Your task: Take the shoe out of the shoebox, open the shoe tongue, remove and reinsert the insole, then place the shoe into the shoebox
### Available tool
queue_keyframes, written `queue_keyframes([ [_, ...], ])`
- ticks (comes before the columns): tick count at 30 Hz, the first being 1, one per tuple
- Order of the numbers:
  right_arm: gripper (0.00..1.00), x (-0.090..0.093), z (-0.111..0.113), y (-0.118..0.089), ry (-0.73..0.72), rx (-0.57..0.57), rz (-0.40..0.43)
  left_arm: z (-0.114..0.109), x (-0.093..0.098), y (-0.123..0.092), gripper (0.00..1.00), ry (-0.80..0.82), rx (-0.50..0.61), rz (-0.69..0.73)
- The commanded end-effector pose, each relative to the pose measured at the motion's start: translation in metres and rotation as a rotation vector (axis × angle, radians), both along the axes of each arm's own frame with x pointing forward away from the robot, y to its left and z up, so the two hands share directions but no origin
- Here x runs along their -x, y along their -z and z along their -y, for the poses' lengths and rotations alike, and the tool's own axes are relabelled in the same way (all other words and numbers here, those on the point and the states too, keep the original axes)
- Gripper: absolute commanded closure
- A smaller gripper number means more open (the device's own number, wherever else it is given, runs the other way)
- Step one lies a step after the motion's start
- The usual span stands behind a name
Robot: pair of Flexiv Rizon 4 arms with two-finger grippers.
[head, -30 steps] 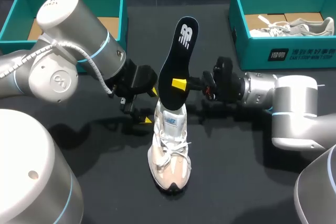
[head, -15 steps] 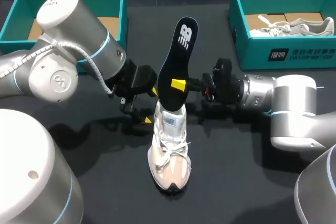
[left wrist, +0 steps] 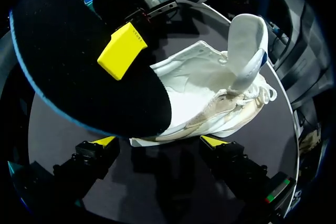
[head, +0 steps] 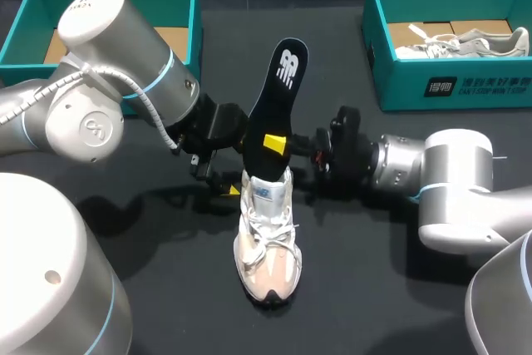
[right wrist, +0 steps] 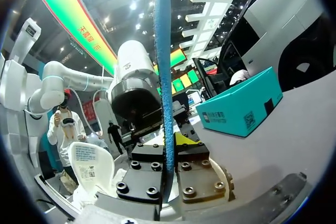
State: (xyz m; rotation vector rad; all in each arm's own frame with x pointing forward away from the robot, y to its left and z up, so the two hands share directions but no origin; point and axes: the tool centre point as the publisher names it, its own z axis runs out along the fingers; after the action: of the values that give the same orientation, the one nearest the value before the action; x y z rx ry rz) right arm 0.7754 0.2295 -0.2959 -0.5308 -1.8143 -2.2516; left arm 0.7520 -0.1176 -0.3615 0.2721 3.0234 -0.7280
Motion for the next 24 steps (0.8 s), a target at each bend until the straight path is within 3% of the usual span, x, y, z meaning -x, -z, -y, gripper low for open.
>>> queue_keyframes([
  [1, 1.00, 0.005, -0.001, 0.000, 0.012, 0.012, -0.002, 0.001, 0.000, 0.000, 0.00, 0.000, -0.003, 0.001],
  [7, 1.00, 0.006, 0.002, 0.000, 0.021, 0.017, -0.001, 0.001, 0.000, 0.000, 0.00, 0.000, -0.003, 0.001],
  [18, 1.00, 0.000, 0.000, -0.025, 0.020, 0.039, 0.048, 0.001, 0.000, 0.000, 0.00, 0.000, -0.003, 0.001],
  [24, 1.00, -0.008, 0.005, -0.025, 0.037, 0.068, 0.003, 0.001, 0.000, 0.000, 0.00, 0.000, -0.003, 0.001],
])
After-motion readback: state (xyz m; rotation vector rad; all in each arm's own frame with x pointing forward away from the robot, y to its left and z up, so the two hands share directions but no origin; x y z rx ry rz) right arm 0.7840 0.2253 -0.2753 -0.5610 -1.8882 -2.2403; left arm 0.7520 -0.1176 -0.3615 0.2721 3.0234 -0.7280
